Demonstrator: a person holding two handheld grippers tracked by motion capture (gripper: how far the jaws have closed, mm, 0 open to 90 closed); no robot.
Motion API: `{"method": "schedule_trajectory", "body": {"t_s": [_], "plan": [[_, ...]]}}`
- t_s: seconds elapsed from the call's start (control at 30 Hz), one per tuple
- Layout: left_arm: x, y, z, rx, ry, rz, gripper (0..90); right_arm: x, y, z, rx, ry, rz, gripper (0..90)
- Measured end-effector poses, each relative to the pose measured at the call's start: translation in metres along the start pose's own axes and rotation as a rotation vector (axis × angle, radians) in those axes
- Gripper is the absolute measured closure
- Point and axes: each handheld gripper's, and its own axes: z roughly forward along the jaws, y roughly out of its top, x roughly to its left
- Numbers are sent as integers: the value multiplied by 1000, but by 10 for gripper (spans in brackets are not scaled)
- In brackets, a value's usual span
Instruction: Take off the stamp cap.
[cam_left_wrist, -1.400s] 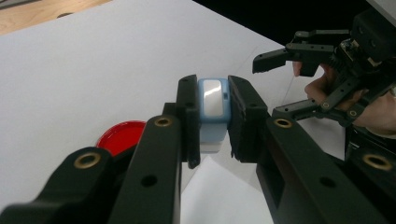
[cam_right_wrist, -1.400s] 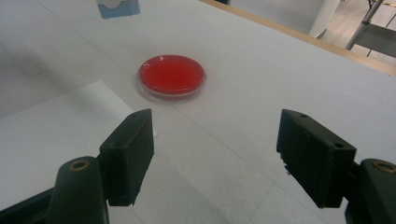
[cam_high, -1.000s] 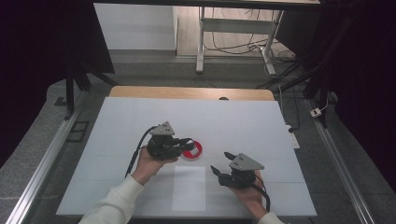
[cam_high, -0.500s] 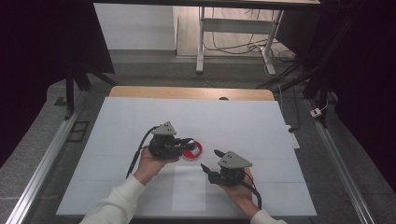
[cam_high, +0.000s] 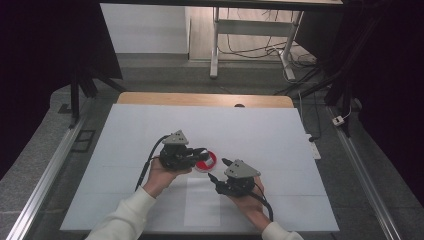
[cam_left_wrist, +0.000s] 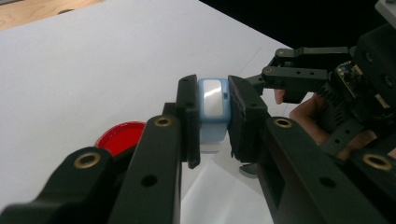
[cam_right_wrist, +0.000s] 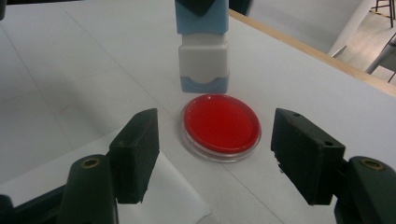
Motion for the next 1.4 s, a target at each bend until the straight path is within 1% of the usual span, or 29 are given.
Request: {"method": "schedule_trajectory", "body": {"t_s": [0.3, 0.43, 0.57, 0.83, 1.07, 1.2, 1.27, 1.4], "plan": [[0, 0, 0, -3, 2, 1, 752, 5, 6, 8, 10, -3, -8, 357], [0, 0, 1, 2, 1, 1, 752, 7, 8, 12, 23, -12, -16, 375], [-1, -1, 1, 3, 0, 1, 752, 8, 10, 15, 25, -21, -12, 394], [-1, -1, 1, 1, 1, 3, 752, 11, 14, 17, 34, -34, -34, 449], [0, -1, 2, 2, 1, 2, 752, 11, 15, 18, 44, -56, -43, 504], [0, -2, 2, 3, 0, -1, 752, 12, 15, 19, 39, -59, -49, 542], [0, -2, 2, 4, 1, -1, 752, 12, 15, 19, 51, -62, -56, 556], [0, -2, 2, 3, 0, -1, 752, 14, 16, 20, 46, -66, -60, 580]]}}
